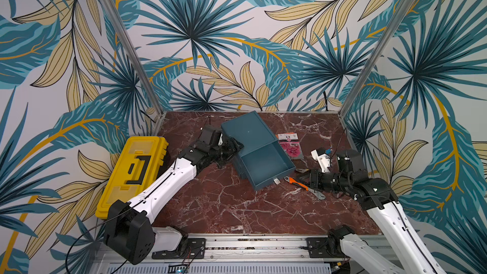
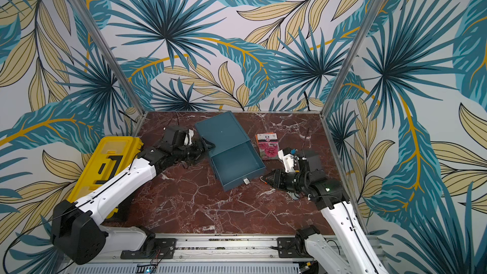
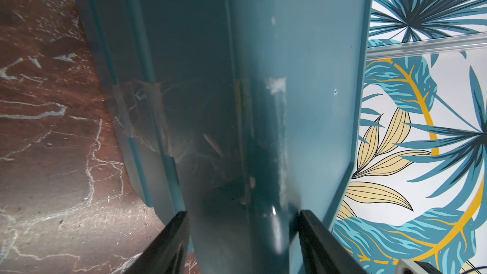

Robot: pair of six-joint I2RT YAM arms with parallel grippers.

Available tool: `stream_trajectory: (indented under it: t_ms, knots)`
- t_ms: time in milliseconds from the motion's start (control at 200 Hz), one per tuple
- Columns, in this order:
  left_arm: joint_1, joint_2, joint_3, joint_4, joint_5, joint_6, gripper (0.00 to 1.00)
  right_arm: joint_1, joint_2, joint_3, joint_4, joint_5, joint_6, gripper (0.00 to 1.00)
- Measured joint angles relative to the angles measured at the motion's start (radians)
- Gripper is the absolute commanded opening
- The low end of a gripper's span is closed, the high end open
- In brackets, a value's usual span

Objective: Take the seed bags out of the drawer
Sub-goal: Close the drawer in the storage box.

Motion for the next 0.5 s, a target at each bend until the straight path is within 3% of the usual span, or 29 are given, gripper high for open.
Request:
stream_trajectory:
  t_ms: [501]
  knots:
    - [0.000,-0.029,-0.001,-0.044,-0.019,-0.009,0.69,0.085,0.131,-0.074,0.244,0.020,0.102,0.20]
